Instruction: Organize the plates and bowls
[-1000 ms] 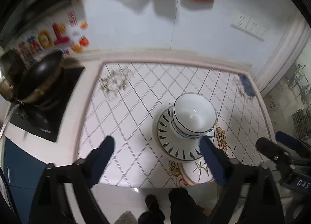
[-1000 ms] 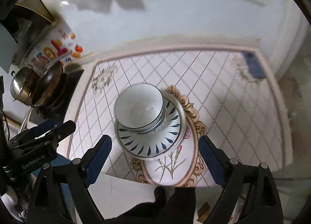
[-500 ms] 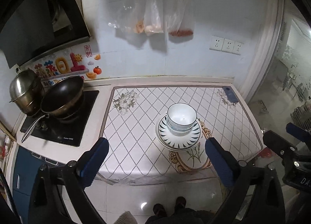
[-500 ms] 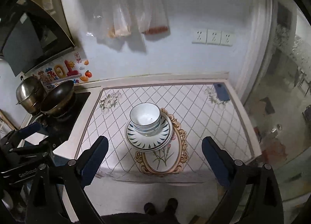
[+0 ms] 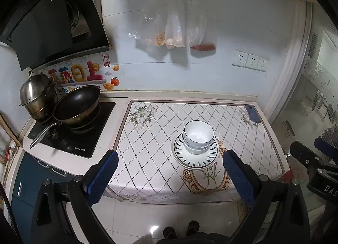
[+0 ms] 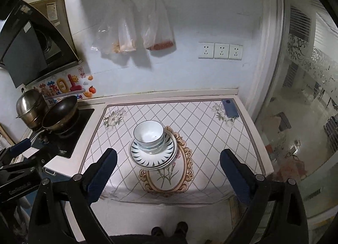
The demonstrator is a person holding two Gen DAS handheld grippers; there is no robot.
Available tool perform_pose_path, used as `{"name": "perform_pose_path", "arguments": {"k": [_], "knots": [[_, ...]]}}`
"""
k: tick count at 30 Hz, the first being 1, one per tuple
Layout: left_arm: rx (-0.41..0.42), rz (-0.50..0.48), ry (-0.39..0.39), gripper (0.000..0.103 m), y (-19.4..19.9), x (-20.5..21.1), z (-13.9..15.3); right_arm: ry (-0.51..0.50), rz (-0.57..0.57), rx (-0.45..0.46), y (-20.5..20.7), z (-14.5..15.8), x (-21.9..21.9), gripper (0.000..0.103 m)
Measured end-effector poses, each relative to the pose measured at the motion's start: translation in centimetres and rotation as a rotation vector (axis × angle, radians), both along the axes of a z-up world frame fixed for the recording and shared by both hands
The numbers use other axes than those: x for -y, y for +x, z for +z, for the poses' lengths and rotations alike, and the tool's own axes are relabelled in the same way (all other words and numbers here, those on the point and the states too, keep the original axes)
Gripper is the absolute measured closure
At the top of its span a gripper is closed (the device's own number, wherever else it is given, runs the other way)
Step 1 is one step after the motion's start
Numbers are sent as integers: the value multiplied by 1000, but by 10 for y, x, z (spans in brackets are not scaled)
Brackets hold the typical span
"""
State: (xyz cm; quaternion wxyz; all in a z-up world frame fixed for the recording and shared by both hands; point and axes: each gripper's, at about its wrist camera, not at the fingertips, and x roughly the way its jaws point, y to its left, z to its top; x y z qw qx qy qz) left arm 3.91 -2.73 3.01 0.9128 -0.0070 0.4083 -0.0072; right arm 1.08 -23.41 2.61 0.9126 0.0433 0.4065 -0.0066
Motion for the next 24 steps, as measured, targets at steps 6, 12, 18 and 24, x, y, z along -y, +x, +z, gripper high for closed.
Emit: {"name": "perform_pose_path", "arguments": {"k": [6, 12, 18, 24], "knots": [[12, 8, 15, 1, -1, 3, 2, -2, 16, 7, 9, -2, 4, 3], [23, 13, 18, 1, 1, 5, 3, -1, 24, 16, 13, -3, 8, 3], [23, 10, 20, 1, 1, 5, 3, -4, 25, 19, 16, -5, 8, 3], [26, 8, 20, 1, 3, 5, 3, -13, 30, 13, 20, -5, 5, 3]]}}
